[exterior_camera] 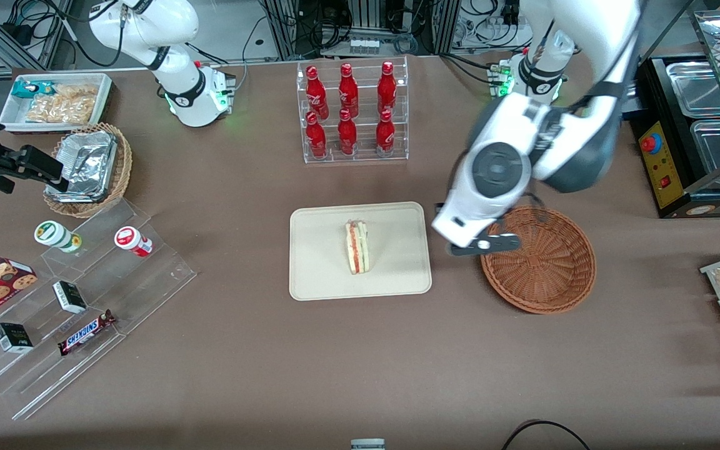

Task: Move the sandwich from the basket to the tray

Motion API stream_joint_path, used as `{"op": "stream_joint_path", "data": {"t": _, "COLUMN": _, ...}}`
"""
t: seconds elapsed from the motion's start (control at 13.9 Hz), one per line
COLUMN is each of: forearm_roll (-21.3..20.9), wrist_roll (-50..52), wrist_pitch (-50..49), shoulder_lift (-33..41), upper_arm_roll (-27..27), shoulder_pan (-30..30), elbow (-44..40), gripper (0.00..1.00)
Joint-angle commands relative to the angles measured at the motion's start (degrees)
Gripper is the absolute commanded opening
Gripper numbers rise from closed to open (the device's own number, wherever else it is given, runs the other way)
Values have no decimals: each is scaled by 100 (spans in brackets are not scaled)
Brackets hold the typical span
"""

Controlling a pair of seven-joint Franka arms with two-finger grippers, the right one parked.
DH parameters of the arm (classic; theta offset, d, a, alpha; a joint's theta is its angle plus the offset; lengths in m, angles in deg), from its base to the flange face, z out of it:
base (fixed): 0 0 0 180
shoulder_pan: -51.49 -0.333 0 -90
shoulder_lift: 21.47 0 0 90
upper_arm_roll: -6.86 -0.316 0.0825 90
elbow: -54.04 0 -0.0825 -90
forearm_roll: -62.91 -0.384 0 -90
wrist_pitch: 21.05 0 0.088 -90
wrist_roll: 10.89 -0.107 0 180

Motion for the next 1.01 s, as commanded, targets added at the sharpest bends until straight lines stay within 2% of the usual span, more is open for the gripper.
{"op": "stream_joint_path", "data": {"t": 0.0, "forearm_roll": -57, "wrist_roll": -987, "wrist_pitch": 20, "shoulder_lift": 871, "upper_arm_roll": 60, "shoulder_pan": -676, "elbow": 782, "gripper": 100}}
{"op": "stream_joint_path", "data": {"t": 0.22, "forearm_roll": -57, "wrist_roll": -1762, "wrist_pitch": 20, "shoulder_lift": 1294, "upper_arm_roll": 60, "shoulder_pan": -1291, "elbow": 1090, "gripper": 100}}
{"op": "stream_joint_path", "data": {"t": 0.5, "forearm_roll": -48, "wrist_roll": -2475, "wrist_pitch": -226, "shoulder_lift": 1584, "upper_arm_roll": 60, "shoulder_pan": -1942, "elbow": 1012, "gripper": 100}}
{"op": "stream_joint_path", "data": {"t": 0.65, "forearm_roll": -40, "wrist_roll": -2835, "wrist_pitch": -472, "shoulder_lift": 1786, "upper_arm_roll": 51, "shoulder_pan": -2066, "elbow": 950, "gripper": 100}}
{"op": "stream_joint_path", "data": {"t": 0.94, "forearm_roll": -40, "wrist_roll": -2898, "wrist_pitch": -490, "shoulder_lift": 1971, "upper_arm_roll": 43, "shoulder_pan": -2225, "elbow": 827, "gripper": 100}}
